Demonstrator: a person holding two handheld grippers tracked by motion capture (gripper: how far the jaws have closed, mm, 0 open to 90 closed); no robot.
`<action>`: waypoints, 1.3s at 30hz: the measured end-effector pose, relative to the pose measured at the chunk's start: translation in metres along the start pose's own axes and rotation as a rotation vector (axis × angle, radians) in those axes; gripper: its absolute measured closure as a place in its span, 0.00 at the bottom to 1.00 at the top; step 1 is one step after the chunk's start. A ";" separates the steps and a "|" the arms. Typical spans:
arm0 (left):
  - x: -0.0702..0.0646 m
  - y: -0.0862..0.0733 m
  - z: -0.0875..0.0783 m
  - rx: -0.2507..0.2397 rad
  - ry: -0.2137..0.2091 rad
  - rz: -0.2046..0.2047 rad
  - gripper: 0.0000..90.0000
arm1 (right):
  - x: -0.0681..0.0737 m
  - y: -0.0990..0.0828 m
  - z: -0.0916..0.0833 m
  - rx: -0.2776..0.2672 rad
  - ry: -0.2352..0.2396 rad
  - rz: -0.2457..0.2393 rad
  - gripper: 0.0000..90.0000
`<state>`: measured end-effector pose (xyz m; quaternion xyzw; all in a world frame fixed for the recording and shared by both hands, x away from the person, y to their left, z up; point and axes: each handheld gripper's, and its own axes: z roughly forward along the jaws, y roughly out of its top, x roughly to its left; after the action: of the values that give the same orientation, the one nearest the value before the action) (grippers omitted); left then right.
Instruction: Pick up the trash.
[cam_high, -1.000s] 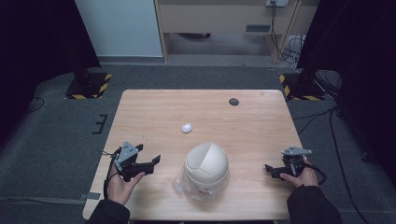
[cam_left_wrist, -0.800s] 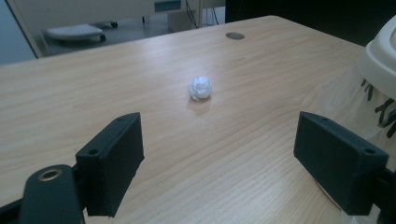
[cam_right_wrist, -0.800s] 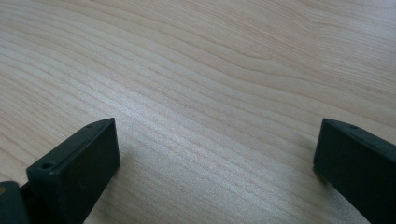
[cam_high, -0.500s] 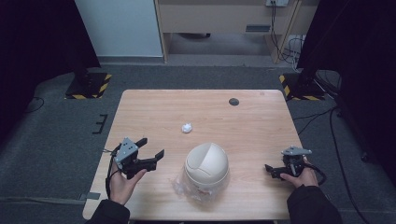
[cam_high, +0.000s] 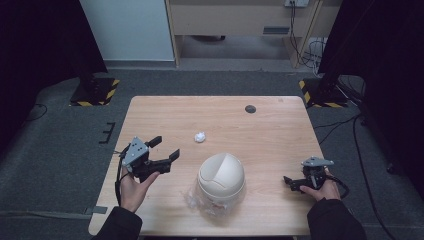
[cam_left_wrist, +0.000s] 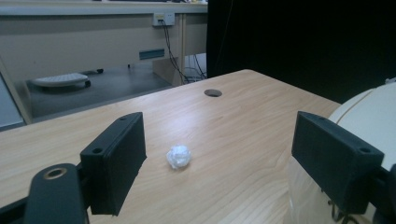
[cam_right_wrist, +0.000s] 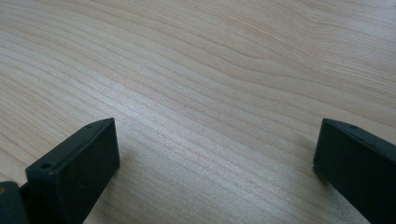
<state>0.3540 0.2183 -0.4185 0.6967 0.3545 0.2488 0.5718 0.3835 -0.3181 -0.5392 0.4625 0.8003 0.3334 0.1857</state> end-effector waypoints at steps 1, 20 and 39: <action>-0.001 0.002 0.002 -0.005 -0.003 0.003 0.19 | 0.000 0.000 0.000 0.000 0.000 0.000 0.01; -0.034 0.008 0.032 0.045 -0.183 0.047 0.19 | 0.000 0.000 0.000 0.000 0.000 0.000 0.01; -0.051 -0.003 0.047 0.142 -0.246 0.071 0.20 | 0.000 0.000 0.000 0.001 0.006 -0.007 0.01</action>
<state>0.3567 0.1499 -0.4283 0.7727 0.2738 0.1558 0.5511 0.3834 -0.3180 -0.5392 0.4587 0.8026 0.3338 0.1845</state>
